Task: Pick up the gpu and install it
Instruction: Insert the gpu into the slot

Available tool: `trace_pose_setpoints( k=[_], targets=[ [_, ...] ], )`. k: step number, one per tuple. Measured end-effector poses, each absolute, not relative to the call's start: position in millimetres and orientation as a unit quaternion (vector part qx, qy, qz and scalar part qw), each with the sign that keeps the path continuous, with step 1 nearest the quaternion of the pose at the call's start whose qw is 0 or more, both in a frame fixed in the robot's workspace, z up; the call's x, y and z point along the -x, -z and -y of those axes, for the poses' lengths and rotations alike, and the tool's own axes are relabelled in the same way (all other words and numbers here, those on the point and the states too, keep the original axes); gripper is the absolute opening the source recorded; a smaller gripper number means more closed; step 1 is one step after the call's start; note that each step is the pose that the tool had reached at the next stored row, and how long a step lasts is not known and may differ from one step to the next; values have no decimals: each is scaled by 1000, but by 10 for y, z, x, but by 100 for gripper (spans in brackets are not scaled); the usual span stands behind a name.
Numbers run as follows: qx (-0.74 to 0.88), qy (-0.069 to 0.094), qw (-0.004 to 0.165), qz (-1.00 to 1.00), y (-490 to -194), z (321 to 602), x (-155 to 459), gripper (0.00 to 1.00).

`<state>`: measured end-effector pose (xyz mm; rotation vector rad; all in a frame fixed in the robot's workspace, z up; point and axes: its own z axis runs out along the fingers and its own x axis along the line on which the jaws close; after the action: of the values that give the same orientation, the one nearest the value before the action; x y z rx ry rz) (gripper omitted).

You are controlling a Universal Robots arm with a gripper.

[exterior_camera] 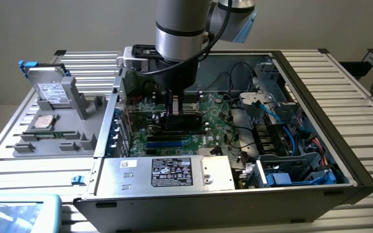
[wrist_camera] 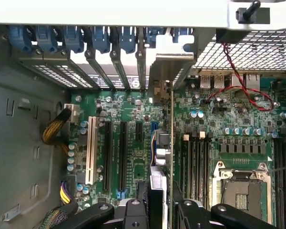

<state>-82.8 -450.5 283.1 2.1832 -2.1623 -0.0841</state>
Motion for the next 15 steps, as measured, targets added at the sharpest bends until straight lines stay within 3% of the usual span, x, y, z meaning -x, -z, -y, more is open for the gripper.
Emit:
trace_pose_setpoints(
  k=[15],
  targets=[
    [-710,25,31,703,-2749,4567,849,29]
  ],
)
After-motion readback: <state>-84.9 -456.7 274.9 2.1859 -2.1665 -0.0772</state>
